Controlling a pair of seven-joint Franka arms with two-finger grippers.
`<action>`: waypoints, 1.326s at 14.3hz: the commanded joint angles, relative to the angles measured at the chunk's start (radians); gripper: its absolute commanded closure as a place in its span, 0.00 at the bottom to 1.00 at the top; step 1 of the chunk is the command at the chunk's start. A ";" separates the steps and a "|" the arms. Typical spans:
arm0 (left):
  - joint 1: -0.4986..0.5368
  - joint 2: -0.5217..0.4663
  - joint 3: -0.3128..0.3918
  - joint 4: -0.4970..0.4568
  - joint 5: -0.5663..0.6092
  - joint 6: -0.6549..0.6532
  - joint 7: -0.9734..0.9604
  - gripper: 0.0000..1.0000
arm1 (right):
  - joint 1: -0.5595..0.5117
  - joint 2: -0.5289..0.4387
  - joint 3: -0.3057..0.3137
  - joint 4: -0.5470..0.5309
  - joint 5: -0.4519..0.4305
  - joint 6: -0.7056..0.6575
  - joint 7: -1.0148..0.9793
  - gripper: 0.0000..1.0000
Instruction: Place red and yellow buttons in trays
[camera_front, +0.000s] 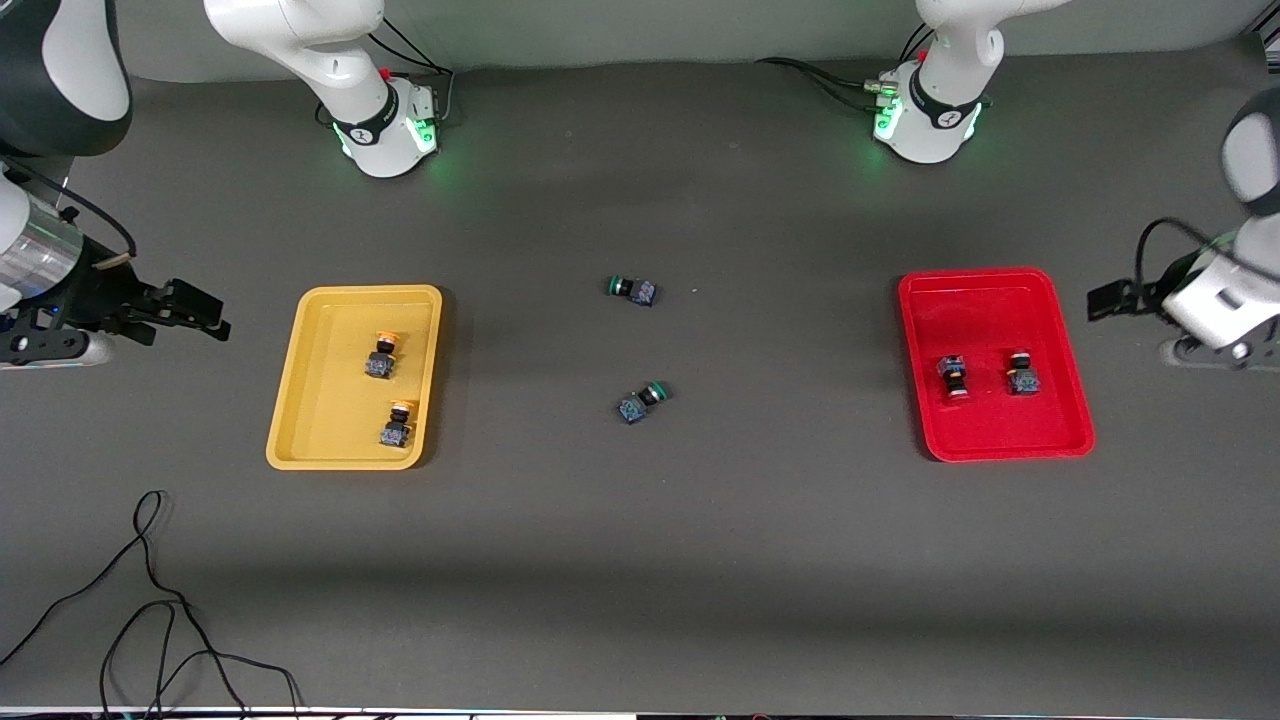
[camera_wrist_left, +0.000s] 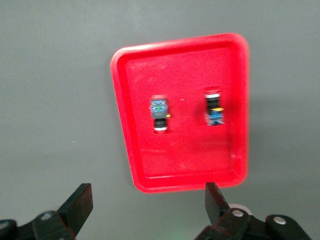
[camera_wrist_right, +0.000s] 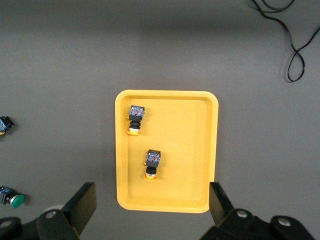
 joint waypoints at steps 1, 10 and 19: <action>-0.052 0.016 0.002 0.157 -0.056 -0.130 -0.001 0.00 | 0.004 0.032 0.002 0.055 -0.019 -0.006 -0.016 0.00; -0.280 0.056 0.103 0.376 -0.064 -0.308 -0.154 0.00 | 0.010 0.023 0.003 0.079 -0.039 -0.115 -0.013 0.00; -0.271 0.013 0.101 0.327 -0.056 -0.284 -0.145 0.00 | 0.013 0.043 0.014 0.126 -0.051 -0.126 -0.007 0.00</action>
